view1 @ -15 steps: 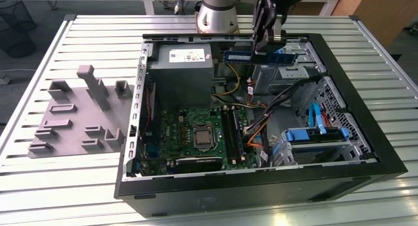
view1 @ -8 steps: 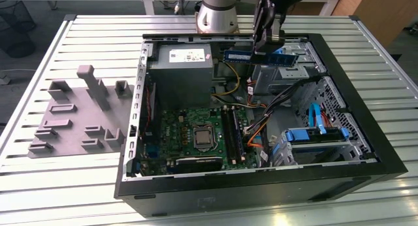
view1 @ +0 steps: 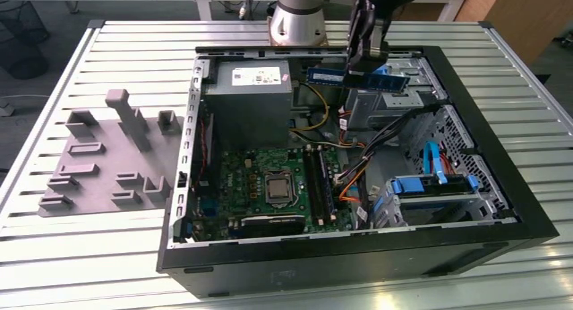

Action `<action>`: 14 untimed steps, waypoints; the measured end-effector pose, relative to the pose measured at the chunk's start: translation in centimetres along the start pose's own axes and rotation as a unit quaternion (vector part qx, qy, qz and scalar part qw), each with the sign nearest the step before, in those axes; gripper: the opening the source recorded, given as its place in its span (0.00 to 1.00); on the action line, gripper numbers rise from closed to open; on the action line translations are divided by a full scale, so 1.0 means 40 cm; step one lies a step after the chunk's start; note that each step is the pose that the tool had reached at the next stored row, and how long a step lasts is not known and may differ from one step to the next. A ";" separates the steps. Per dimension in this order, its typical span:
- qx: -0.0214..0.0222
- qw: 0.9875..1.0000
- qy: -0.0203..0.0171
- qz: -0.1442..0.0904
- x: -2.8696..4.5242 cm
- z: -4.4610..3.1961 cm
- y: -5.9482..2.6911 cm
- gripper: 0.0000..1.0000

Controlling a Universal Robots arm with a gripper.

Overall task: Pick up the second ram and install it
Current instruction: 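Insert the second ram into the second slot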

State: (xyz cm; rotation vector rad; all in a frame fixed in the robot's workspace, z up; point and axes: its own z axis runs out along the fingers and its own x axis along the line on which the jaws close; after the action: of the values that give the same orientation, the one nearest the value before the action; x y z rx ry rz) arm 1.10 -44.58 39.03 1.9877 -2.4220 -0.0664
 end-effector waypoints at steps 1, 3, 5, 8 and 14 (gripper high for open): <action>0.000 1.000 0.000 0.002 0.000 0.000 0.000 0.14; 0.000 1.000 0.000 0.007 0.000 0.000 0.000 0.14; 0.000 1.000 0.000 0.011 0.000 0.000 0.000 0.14; 0.000 1.000 -0.001 0.017 0.000 0.000 0.000 0.14; 0.001 1.000 -0.001 0.029 0.000 0.000 0.000 0.14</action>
State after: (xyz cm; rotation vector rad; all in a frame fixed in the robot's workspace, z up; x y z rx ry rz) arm 1.10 -44.58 39.03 1.9184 -2.4789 -0.0668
